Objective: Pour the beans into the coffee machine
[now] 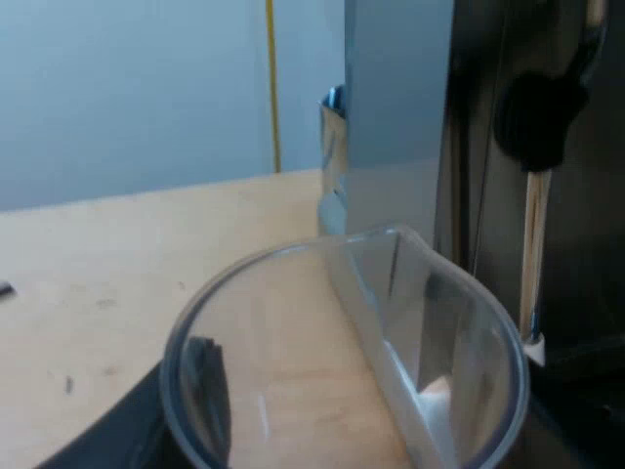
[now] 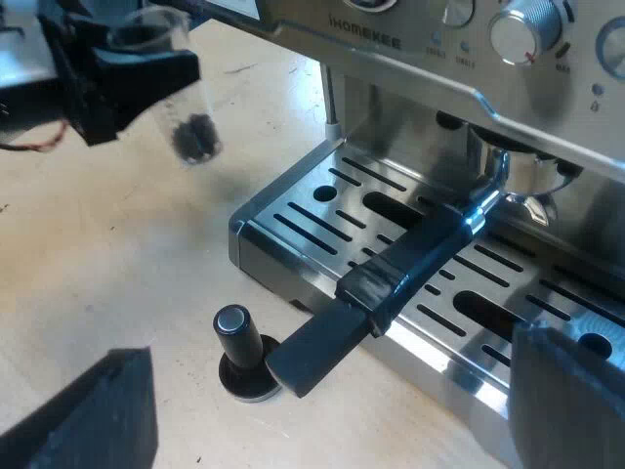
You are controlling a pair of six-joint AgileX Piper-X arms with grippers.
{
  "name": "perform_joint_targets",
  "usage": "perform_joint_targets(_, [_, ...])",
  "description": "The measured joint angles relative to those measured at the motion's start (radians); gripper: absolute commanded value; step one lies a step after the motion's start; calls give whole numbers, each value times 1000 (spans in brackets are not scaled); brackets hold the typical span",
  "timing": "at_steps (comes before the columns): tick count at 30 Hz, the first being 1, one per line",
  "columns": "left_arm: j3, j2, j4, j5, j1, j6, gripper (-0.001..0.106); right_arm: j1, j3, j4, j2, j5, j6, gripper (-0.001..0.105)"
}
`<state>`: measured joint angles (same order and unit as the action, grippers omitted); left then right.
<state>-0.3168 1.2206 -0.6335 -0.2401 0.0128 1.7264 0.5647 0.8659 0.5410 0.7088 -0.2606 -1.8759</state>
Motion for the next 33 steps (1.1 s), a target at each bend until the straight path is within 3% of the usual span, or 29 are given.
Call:
perform_joint_targets(11, [2,-373,312,24,0,-19,37,0,0,-65,0,0,5,79])
perform_joint_targets(13, [-7,-473,415,23,0,-19,37,0,0,-132,0,0,5,79])
perform_joint_targets(19, [-61,-623,628,50,0,-28,37,0,0,-262,0,0,5,79])
perform_joint_targets(23, [-108,-676,716,54,0,-28,37,0,0,-338,0,0,15,79])
perform_joint_targets(28, [-196,-699,821,61,0,-38,37,0,0,-444,0,0,106,79])
perform_joint_targets(33, [-276,-699,886,62,0,-106,37,0,0,-526,0,0,134,79])
